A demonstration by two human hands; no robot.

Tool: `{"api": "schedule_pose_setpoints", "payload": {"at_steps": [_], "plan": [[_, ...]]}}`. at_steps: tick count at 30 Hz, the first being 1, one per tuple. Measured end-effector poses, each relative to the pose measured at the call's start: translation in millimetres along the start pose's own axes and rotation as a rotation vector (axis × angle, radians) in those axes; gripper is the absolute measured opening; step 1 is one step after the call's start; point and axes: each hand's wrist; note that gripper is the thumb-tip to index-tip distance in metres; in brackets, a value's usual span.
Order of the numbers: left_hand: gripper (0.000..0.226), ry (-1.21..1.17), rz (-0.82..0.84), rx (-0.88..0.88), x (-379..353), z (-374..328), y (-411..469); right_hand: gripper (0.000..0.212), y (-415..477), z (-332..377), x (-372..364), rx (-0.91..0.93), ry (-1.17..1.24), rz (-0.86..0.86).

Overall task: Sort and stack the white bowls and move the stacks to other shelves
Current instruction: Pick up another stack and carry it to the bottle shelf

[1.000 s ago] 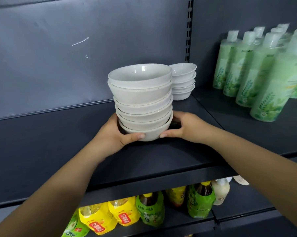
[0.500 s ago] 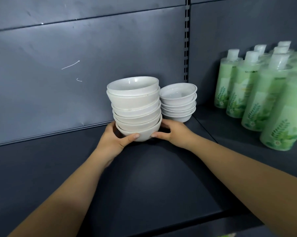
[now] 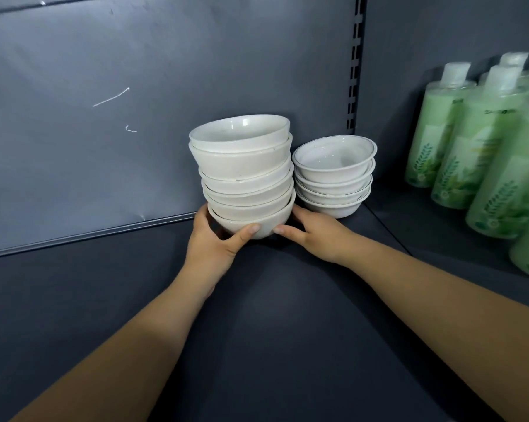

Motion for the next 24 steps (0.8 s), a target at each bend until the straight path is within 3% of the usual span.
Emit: {"api": "schedule_pose_setpoints", "payload": {"at_steps": [4,15,24], "plan": [[0.079,-0.003,-0.013,0.0,-4,1,7,0.056,3,0,-3,-0.03,-0.091,-0.008],[0.071,0.048,-0.049,-0.05,-13,-4,4,0.055,9,-3,-8,-0.031,-0.005,-0.102],[0.078,0.022,-0.081,0.037,-15,-8,3,0.055,10,-5,-8,-0.04,-0.001,-0.102]]}}
Point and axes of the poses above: each hand's wrist, its own y-axis towards the middle knuckle, its own x-axis out of the back of the hand, z = x × y, and after that the axes turned 5 degrees about -y, right-handed
